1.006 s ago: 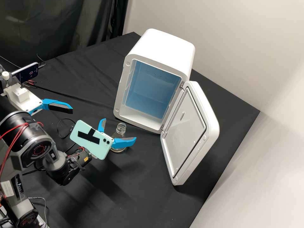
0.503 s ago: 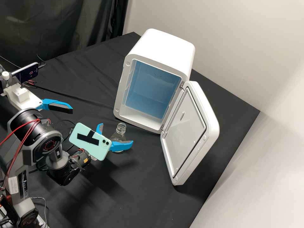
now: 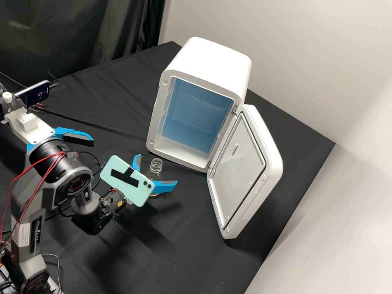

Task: Place the flask in the incubator

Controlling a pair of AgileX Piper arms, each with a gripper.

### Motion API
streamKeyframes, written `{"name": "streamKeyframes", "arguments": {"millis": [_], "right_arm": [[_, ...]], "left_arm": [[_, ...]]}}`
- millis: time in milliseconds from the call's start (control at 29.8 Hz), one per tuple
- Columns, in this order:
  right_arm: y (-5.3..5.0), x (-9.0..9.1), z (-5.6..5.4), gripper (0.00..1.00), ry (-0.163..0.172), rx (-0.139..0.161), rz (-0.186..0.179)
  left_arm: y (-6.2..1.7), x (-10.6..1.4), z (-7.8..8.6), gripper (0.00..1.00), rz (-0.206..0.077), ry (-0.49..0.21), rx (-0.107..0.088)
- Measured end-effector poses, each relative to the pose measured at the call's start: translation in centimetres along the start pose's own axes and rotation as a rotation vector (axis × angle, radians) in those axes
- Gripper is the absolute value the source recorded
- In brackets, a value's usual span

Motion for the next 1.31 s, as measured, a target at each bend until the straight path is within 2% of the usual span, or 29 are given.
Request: {"name": "streamKeyframes", "arguments": {"millis": [34,168,235,402,503,905,1240,1307], "right_arm": [[0.0,0.1,0.1,1.0,0.002,0.019,-0.003],[0.2,0.5,0.3,1.0,0.006,0.056,-0.006],[0.3,0.7,0.3,1.0,0.019,0.063,-0.017],[0.1,0.9,0.3,1.0,0.033,0.056,-0.034],[-0.3,1.0,0.7,1.0,0.019,0.057,-0.048],[-1.5,1.9,1.9,1.0,-0.013,0.012,-0.094],[-1.1,2.5,2.1,1.0,-0.011,0.003,-0.076],[-1.0,2.5,2.2,1.0,-0.013,-0.009,-0.07]], "left_arm": [[0.0,0.0,0.0,1.0,0.0,0.0,0.0],[0.0,0.0,0.0,1.0,0.0,0.0,0.0],[0.0,0.0,0.0,1.0,0.0,0.0,0.0],[0.0,0.0,0.0,1.0,0.0,0.0,0.0],[0.0,0.0,0.0,1.0,0.0,0.0,0.0],[0.0,0.0,0.0,1.0,0.0,0.0,0.0],[0.0,0.0,0.0,1.0,0.0,0.0,0.0],[0.0,0.0,0.0,1.0,0.0,0.0,0.0]]}}
